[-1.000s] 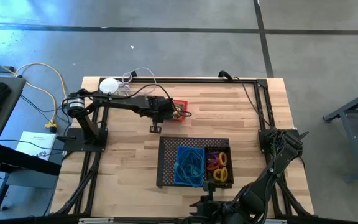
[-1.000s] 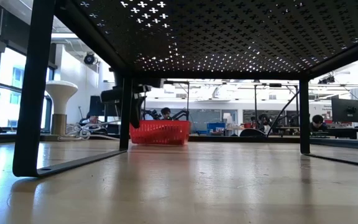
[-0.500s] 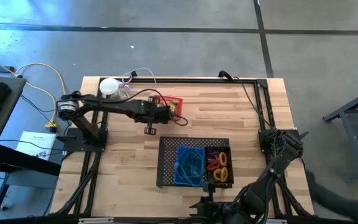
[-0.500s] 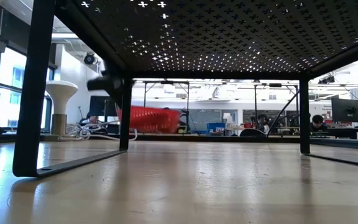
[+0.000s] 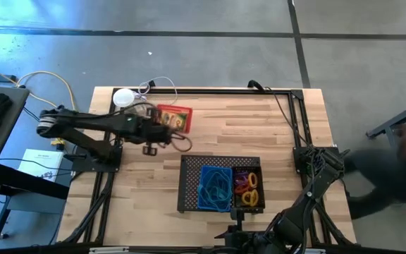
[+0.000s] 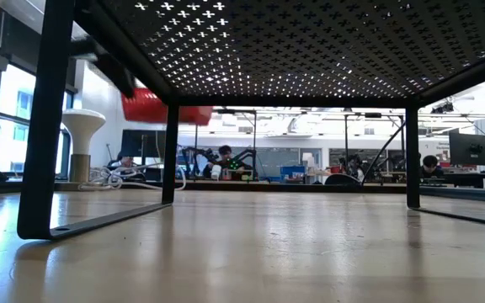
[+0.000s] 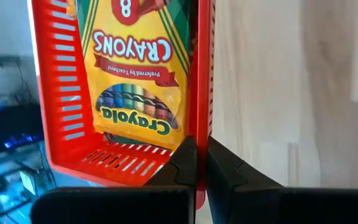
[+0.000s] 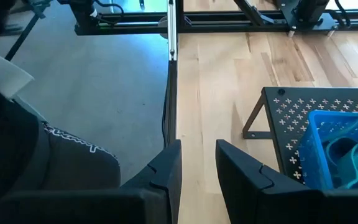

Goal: Pick & Place Office Desk Supplies
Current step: Put the red bin with crayon boxes on the shelf

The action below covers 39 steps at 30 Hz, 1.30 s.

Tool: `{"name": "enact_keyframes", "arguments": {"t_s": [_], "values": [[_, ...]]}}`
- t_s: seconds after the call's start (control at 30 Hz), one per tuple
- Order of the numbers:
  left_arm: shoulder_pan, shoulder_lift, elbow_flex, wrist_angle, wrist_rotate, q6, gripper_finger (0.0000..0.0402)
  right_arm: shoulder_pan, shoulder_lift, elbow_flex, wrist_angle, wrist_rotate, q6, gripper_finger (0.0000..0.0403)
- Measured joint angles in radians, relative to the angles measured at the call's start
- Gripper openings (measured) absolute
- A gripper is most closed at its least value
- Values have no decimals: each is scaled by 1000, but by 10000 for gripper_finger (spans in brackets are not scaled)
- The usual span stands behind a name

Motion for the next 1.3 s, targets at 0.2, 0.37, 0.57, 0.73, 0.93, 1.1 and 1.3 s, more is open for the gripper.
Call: {"name": "enact_keyframes", "arguments": {"t_s": [0.2,0.37,0.57,0.73,0.93,1.1,1.3], "values": [[-144,-143,0,-130,-3,-2,5,0,0,0,17,0,2,85],[-317,-245,0,-205,12,-28,8,0,0,0,39,0,2,85],[-550,-323,0,-182,98,64,9,0,0,0,46,0,4,85],[-684,-331,0,-97,75,193,10,0,0,0,46,0,46,85],[-728,-296,0,75,88,365,8,0,0,0,46,0,77,85],[-675,-238,1,152,197,519,5,0,0,0,74,0,78,85],[-584,-137,1,214,267,661,4,0,0,0,114,0,82,85]]}}
